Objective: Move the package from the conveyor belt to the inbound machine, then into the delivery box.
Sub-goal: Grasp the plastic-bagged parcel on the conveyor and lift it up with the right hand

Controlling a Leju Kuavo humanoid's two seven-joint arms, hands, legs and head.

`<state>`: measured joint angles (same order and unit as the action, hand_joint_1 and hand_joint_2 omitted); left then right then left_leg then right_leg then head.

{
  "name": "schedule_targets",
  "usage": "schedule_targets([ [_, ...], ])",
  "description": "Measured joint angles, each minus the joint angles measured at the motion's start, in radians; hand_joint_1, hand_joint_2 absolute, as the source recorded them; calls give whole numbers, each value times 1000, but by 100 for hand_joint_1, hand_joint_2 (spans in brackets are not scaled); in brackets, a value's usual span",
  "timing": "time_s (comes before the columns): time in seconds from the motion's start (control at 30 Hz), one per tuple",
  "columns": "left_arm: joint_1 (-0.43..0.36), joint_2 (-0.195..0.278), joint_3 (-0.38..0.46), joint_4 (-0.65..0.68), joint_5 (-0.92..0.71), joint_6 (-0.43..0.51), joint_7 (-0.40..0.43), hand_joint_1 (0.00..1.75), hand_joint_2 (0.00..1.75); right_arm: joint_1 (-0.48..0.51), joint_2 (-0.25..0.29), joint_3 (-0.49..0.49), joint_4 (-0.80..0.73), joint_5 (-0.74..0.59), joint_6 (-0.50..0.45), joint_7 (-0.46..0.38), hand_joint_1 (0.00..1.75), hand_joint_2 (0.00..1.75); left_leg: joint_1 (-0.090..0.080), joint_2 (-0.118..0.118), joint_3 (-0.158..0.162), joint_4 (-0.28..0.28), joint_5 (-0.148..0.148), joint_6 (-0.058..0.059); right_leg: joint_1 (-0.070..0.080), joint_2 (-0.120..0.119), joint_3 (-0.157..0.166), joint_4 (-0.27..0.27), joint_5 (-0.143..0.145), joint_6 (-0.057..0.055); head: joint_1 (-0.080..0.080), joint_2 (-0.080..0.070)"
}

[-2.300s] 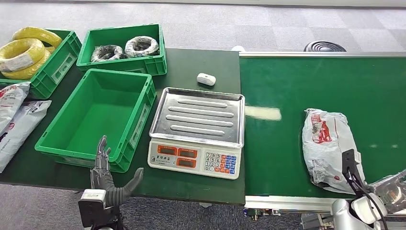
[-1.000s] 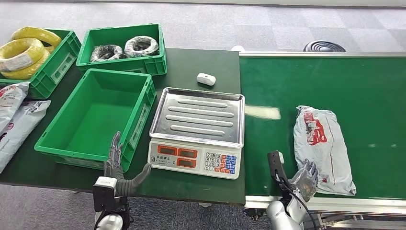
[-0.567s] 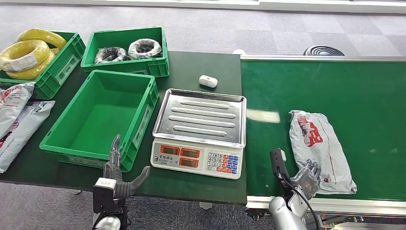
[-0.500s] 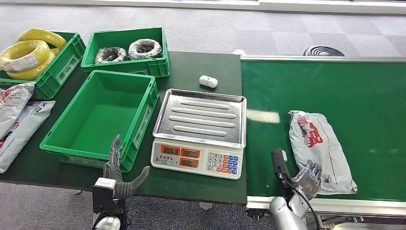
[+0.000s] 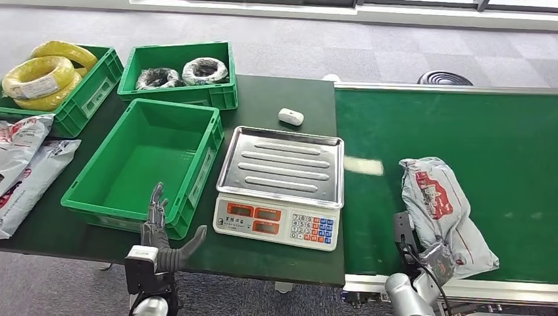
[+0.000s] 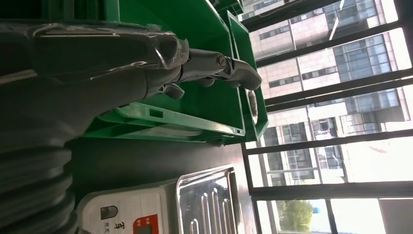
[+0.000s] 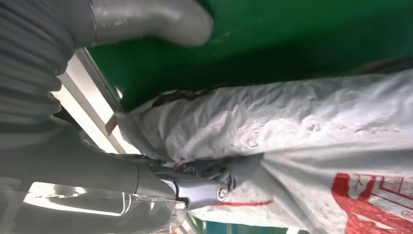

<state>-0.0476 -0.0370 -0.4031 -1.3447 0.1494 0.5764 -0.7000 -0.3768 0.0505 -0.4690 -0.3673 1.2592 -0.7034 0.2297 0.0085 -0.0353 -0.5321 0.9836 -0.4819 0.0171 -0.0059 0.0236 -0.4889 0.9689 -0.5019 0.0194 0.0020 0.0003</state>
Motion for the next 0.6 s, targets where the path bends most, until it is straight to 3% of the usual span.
schedule_targets([
  [0.4,29,-24,1,-49,-27,6,5,0,175,-2,-21,-29,10,-7,3,-36,171,175,3,0,0,0,-7,0,4,0,1,-4,-3,2,0,0],
  [0.5,40,-33,10,-69,-69,-6,27,0,175,-2,-18,-45,11,-38,9,-97,171,175,4,1,-1,0,-8,-1,5,0,1,-3,-4,1,0,0],
  [0.6,54,-49,32,-93,-114,-22,44,0,175,-2,-8,-66,11,-81,42,-220,174,175,5,4,-1,0,-8,-2,7,3,1,-3,-3,0,0,0],
])
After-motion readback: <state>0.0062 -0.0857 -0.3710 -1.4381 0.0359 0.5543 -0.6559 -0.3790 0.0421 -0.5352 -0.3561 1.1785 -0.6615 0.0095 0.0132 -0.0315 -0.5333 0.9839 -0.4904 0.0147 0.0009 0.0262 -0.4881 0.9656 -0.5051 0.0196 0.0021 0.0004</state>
